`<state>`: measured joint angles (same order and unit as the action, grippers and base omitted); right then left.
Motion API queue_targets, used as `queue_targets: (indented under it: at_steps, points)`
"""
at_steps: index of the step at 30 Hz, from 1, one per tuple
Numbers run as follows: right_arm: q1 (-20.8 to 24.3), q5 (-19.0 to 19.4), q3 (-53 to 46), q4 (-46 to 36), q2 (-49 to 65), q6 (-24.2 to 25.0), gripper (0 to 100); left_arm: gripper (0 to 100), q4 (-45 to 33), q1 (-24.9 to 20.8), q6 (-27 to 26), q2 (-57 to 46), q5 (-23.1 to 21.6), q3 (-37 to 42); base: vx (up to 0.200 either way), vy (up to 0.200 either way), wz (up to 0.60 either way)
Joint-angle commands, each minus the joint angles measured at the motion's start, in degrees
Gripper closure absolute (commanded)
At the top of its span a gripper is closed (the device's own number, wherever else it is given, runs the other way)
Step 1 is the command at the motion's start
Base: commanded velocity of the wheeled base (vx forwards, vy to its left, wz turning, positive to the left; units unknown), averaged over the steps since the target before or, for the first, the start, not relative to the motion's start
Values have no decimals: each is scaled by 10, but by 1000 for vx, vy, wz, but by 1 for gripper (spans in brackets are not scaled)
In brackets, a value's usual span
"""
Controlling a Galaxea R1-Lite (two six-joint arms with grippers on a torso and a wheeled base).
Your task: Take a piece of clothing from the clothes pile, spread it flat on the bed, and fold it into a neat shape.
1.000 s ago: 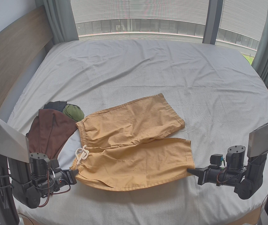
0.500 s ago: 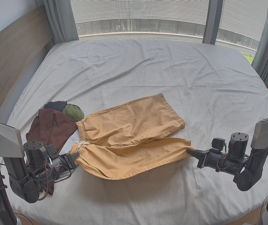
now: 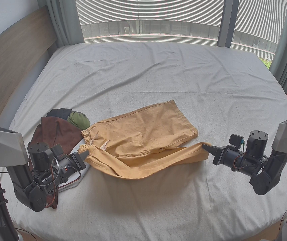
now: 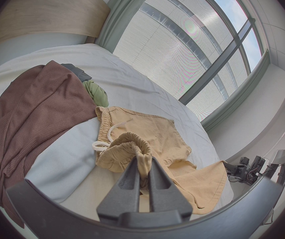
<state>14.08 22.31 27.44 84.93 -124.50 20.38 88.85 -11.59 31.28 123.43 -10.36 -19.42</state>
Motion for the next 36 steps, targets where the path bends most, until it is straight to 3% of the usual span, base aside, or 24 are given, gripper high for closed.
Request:
queue_targets:
  at_steps: [1,20,36]
  points:
    - [-6,0,29,-23,20,0,100,100,1,-2,1,0,3,-7,0,0,0]
    - [-43,1,140,-126,24,0,100,100,0,4,12,0,19,-27,0,0,0]
    - [-36,0,233,-207,22,0,100,100,0,10,35,-13,28,-40,0,0,0]
